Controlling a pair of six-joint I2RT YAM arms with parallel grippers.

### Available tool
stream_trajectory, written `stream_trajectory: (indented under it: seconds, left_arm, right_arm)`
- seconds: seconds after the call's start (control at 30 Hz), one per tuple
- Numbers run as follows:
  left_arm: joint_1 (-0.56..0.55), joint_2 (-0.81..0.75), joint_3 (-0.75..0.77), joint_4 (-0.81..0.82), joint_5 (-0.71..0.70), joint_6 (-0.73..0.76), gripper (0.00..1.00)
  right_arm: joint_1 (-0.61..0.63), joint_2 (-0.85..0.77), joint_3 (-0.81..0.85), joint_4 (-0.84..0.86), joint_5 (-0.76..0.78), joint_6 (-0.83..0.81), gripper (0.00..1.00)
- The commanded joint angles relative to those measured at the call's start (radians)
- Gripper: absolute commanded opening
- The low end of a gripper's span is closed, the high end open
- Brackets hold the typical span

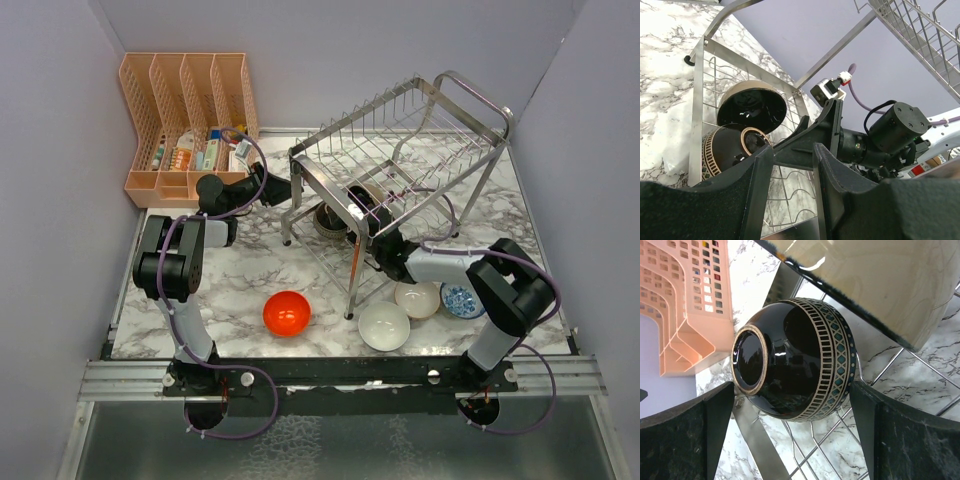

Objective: Load the bowls into the dish rack
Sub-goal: Move the bowl to the dish rack.

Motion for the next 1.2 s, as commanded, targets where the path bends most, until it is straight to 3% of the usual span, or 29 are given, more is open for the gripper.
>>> stream_trajectory:
  seconds: [0.0,0.47,0.77,1.17]
  left_arm:
    - [0.005,0.018,0.021,0.049,0.026,-0.002,0.4]
    - [0.005,0.02,0.025,0.062,0.028,-0.015,0.4]
    - [0.005,0.022,0.025,0.066,0.028,-0.017,0.4]
    - [0.005,0.022,0.023,0.072,0.028,-0.024,0.4]
  right_arm:
    - [0.007,-0.012,-0.035,0.141,-0.058,0.035,0.99]
    - [0.007,-0.076,-0.075,0.183,-0.104,0.044,1.0]
    - [0.006,-0.097,-0.13,0.306,-0.115,0.04,1.0]
    - [0.019,-0.107,0.003,-0.112,-0.139,0.165,1.0]
